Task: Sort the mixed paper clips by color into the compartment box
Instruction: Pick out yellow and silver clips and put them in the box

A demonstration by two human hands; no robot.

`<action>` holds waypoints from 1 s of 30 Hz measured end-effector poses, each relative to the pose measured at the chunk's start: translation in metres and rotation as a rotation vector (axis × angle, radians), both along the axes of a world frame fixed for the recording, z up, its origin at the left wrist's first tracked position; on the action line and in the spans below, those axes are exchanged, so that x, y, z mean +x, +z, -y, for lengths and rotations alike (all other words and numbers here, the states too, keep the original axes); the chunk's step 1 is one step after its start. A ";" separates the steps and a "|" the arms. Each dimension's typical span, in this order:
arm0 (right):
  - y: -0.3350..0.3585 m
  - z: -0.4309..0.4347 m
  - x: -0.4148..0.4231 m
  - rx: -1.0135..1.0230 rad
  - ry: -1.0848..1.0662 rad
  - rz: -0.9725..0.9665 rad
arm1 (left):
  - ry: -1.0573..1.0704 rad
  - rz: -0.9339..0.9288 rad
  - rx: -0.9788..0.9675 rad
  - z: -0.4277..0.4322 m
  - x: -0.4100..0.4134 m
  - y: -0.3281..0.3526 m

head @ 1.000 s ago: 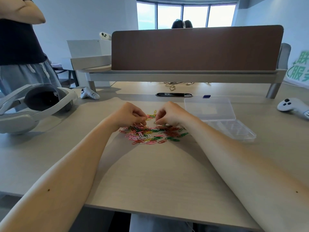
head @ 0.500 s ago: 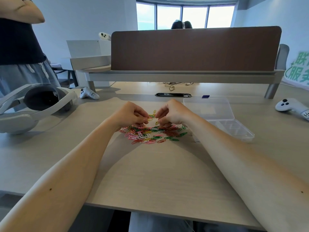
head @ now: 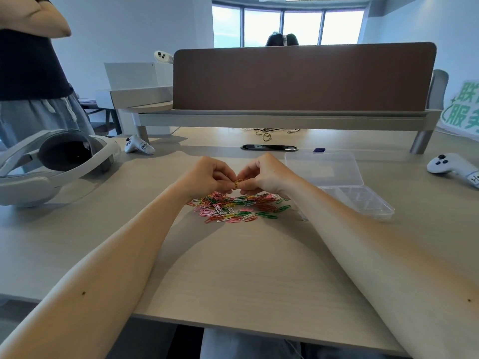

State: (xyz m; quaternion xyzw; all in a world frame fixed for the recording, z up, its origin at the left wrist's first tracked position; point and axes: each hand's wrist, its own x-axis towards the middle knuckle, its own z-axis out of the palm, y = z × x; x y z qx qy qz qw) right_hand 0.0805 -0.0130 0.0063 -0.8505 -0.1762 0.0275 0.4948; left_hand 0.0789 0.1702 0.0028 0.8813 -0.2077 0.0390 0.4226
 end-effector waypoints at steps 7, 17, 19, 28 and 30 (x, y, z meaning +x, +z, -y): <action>0.000 0.001 -0.003 0.075 -0.006 -0.032 | -0.013 0.025 -0.040 0.001 0.001 0.000; 0.002 0.013 0.003 0.148 -0.172 -0.072 | 0.105 0.099 -0.083 -0.004 0.016 0.006; 0.002 0.016 0.005 0.131 -0.218 -0.081 | 0.175 0.147 0.058 -0.009 0.028 0.007; 0.000 0.028 0.010 0.015 -0.292 -0.084 | 0.106 0.195 0.470 0.003 0.076 0.002; 0.001 0.031 0.009 -0.014 -0.288 -0.081 | 0.082 0.192 0.523 0.009 0.086 0.000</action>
